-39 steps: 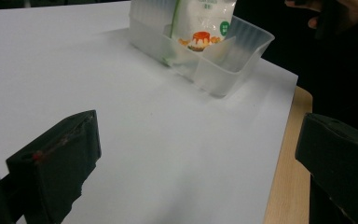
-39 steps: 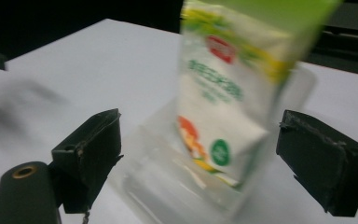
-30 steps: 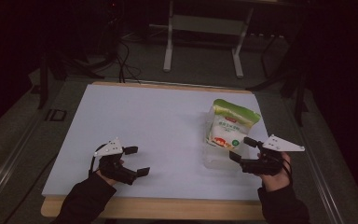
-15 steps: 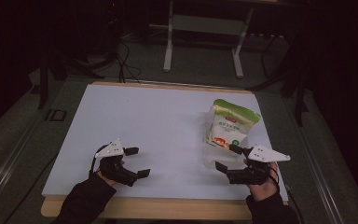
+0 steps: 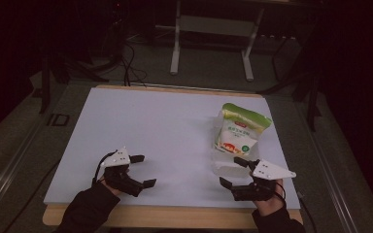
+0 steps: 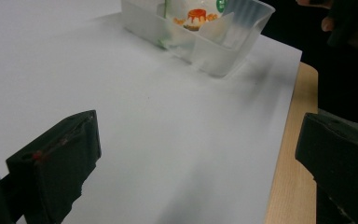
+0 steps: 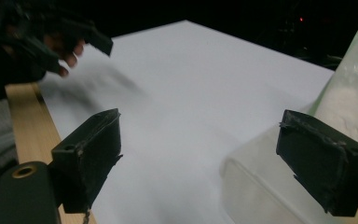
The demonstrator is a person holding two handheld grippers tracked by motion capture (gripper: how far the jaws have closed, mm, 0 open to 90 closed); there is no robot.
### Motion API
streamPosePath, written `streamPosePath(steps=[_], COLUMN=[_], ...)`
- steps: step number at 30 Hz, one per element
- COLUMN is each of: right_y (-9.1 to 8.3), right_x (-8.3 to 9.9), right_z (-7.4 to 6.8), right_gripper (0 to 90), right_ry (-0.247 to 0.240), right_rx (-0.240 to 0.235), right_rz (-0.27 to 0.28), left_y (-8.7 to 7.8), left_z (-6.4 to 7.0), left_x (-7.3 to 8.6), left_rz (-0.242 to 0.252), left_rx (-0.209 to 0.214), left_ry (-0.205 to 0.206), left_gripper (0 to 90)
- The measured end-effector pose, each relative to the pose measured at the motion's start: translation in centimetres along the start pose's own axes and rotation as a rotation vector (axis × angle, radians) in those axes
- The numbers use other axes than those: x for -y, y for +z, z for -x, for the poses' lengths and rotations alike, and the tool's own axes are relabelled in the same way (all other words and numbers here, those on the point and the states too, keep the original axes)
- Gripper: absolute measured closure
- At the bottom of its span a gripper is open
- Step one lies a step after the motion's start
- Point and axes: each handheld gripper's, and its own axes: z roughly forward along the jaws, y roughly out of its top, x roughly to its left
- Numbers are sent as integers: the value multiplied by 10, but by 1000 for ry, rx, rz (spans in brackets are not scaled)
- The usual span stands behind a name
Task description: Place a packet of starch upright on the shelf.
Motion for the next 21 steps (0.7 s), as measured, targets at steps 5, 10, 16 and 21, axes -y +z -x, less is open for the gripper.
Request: streamPosePath(steps=[5, 10, 16, 21], right_y=[-4, -8, -17, -18], right_x=[7, 14, 19, 21], right_z=[1, 3, 7, 12], right_gripper=[137, 137, 137, 140], right_ry=[-13, 7, 5, 19], right_rx=[23, 22, 43, 44], right_rz=[-12, -25, -30, -30], left_y=[0, 0, 1, 3], left_z=[0, 1, 2, 2], left_x=[0, 1, 2, 3], left_rz=[1, 1, -1, -6], left_rx=[2, 4, 9, 18], left_ry=[6, 6, 12, 13], left_gripper=[6, 6, 6, 6])
